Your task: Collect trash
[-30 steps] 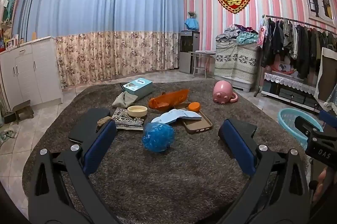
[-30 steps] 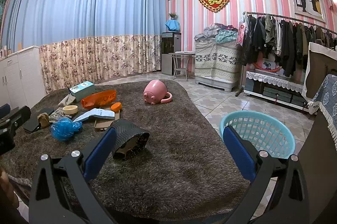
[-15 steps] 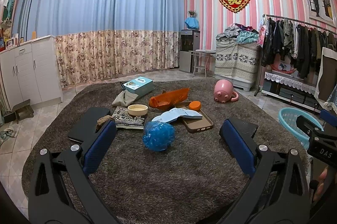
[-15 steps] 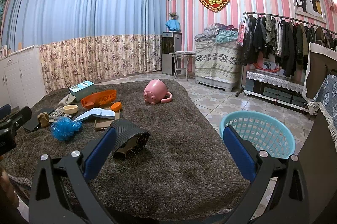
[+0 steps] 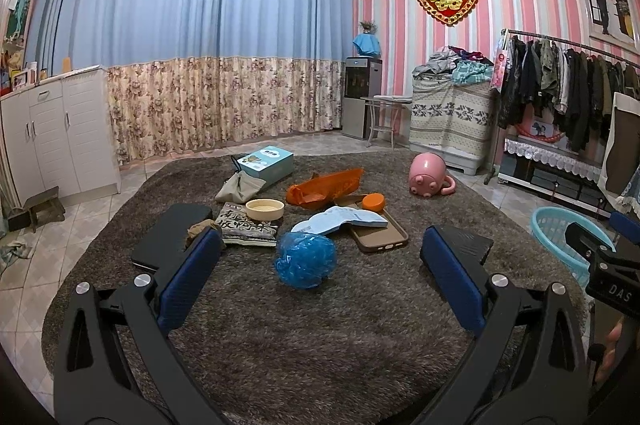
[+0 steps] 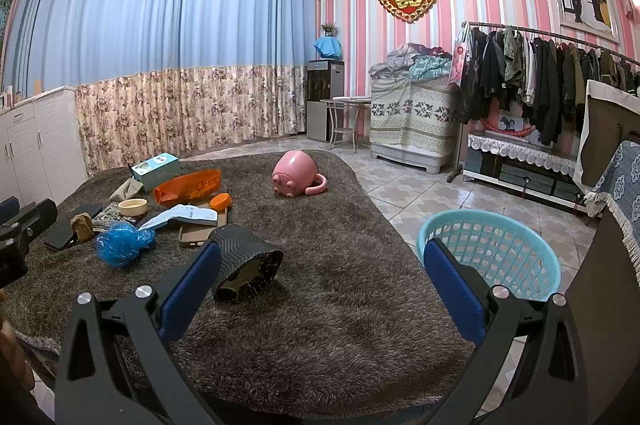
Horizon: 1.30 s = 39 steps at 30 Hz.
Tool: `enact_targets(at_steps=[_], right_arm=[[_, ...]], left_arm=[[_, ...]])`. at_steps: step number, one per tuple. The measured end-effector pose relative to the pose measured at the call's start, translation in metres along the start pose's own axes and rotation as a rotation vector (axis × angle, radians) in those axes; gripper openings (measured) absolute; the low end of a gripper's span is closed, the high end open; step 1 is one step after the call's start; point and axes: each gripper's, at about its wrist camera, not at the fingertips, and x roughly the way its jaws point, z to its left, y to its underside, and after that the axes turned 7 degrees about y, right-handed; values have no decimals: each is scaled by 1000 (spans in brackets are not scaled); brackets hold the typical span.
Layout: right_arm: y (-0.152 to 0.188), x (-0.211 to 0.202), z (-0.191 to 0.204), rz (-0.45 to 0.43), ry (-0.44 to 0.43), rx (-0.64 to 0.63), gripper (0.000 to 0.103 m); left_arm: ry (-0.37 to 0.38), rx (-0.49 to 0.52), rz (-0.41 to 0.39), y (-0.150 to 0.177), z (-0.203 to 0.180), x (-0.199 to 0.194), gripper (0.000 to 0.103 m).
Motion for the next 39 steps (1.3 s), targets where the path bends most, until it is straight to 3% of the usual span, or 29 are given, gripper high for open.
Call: enact_targets(at_steps=[39], right_arm=[[-3,1,4,6,2,-1,99]], left_arm=[[-9,-9,6,4,17,3,98]])
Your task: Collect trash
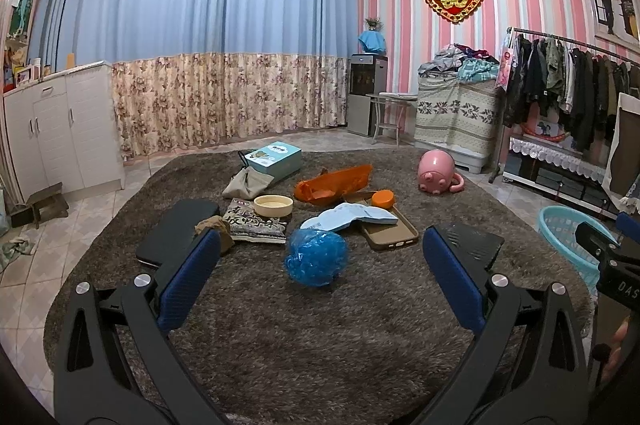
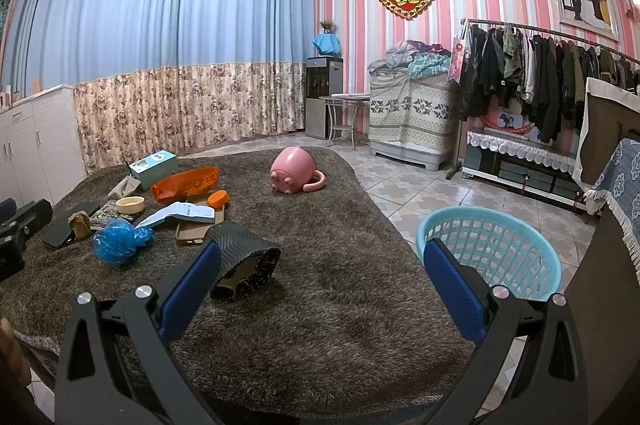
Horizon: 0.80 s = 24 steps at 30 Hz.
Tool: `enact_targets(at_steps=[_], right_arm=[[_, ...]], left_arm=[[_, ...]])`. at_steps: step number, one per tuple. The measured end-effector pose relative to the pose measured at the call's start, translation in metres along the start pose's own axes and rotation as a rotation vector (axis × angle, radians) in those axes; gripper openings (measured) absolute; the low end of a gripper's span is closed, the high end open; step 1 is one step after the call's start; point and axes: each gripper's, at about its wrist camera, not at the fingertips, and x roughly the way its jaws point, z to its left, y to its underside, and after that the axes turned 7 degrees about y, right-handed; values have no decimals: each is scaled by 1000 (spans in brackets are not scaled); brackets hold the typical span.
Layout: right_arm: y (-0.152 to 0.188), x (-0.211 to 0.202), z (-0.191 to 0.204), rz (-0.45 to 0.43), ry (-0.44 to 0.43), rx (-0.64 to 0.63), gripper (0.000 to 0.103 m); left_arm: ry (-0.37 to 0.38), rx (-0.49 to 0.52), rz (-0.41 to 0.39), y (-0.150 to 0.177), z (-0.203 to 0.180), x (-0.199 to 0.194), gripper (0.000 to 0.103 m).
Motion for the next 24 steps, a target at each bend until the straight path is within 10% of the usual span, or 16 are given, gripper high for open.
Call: enact_targets(at_steps=[24], right_arm=[[12,3,-4,-19,-21,-19,99]], left_arm=[[-23,-24,9,0,18,3,98]])
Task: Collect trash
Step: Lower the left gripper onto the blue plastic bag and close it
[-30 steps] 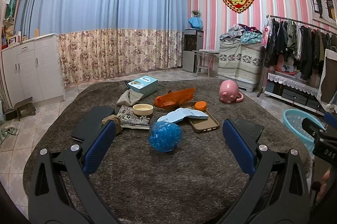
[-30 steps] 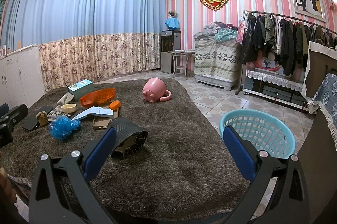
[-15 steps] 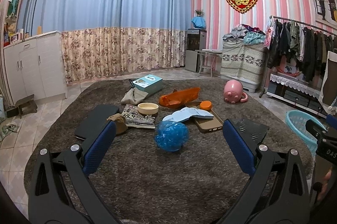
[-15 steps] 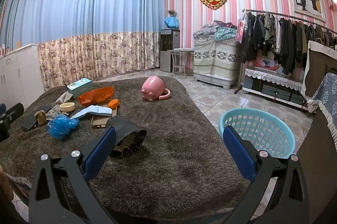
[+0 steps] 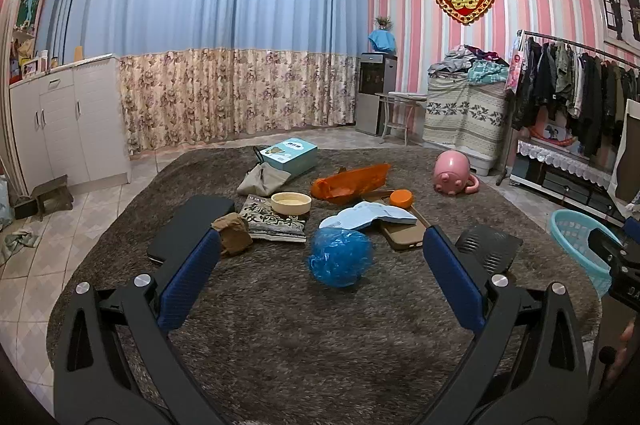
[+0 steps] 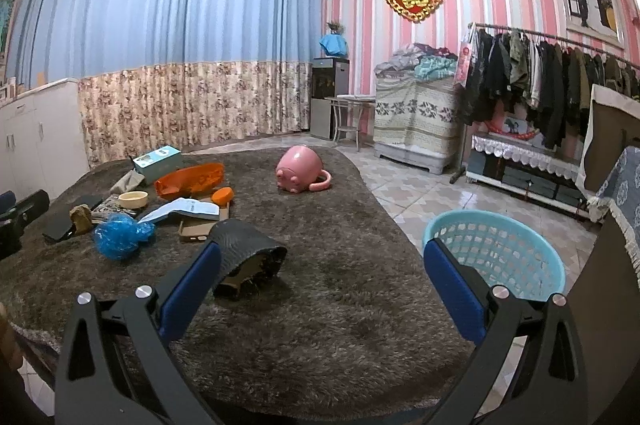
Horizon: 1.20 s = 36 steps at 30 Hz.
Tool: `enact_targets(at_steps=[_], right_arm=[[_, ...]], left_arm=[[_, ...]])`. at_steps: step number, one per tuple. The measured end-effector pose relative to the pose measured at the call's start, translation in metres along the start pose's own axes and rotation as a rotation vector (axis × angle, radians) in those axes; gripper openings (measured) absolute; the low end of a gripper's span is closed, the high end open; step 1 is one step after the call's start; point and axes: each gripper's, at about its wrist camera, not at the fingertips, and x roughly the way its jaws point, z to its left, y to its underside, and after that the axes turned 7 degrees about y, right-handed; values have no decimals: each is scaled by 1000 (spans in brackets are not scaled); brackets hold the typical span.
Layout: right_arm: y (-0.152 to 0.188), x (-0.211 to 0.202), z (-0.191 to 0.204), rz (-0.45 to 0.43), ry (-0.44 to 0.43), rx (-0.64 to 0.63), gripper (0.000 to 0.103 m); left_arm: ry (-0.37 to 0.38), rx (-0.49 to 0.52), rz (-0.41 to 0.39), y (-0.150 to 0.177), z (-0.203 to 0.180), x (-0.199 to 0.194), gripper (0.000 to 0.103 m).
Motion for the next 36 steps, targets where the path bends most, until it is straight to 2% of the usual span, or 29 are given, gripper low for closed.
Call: enact_targets(at_steps=[8,12,16,21,24,27,30,36], right_arm=[[-3,10,12,30,-60,-28,99],[-9,7,19,7,-47,-47,99],[-20,15,26,45,-62,-64,99],[-33,28,32,72,-42,-60,99],[-42,35,34,83,-79,-48,99],[-50,43,36,90,-79,-38,99],[-56,54,36,116,-128,-22,99],[-55,72,35,137,-141,-37,99]], left_arm=[[-24,-6,-1,0,15,6,98],[-44,-10,14,-1,24,14,98],[-61,-20,20,-4,34,19,98],[-84,-32,14,-10,45,27,98],[-94,-23,1,-17,51,29,98],[-97,-14,-14,-25,55,31,98],[-94,-25,-10,-30,61,34,98],[-110,-24,-2,-32,65,42,98]])
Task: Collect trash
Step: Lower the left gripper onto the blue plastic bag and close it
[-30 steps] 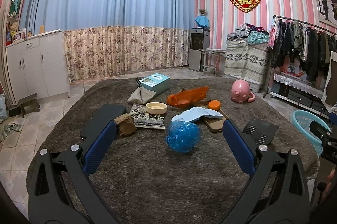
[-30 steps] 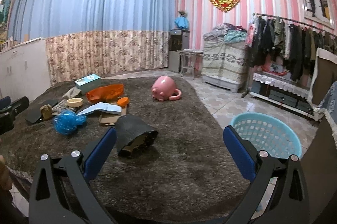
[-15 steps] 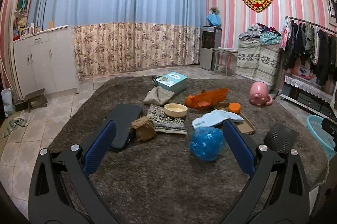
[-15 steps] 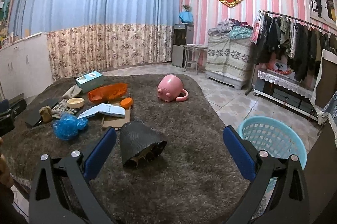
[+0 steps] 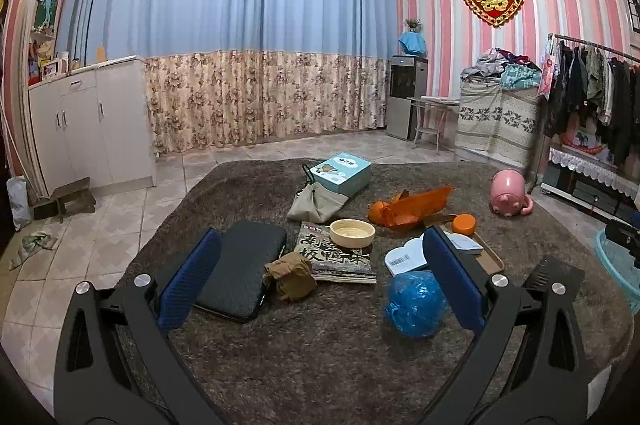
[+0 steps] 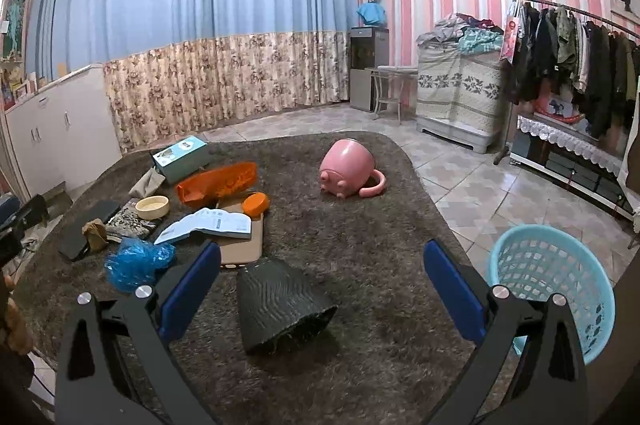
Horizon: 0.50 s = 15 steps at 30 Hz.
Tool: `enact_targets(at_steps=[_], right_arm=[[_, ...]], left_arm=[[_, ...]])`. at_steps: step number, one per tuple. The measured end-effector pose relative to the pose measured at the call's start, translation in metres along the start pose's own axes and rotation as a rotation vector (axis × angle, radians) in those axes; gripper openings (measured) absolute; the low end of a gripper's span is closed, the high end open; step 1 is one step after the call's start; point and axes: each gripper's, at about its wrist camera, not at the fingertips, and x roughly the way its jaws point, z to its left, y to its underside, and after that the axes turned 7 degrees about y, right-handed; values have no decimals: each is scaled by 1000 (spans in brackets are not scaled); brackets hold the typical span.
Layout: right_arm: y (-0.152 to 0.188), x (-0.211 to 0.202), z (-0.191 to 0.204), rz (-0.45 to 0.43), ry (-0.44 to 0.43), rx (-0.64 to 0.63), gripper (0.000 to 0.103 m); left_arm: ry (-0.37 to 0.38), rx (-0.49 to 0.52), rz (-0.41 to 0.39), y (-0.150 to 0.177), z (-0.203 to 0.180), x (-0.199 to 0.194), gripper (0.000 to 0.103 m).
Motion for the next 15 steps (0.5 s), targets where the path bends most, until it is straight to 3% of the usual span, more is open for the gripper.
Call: enact_targets(at_steps=[7,15], right_arm=[[19,19,-13,70,-8,56,99],[29,36,-2,104,2,-1,99]], left_arm=[[-29,-19,20,7,4,10,98],[-58,-17,55,20,4,20,98]])
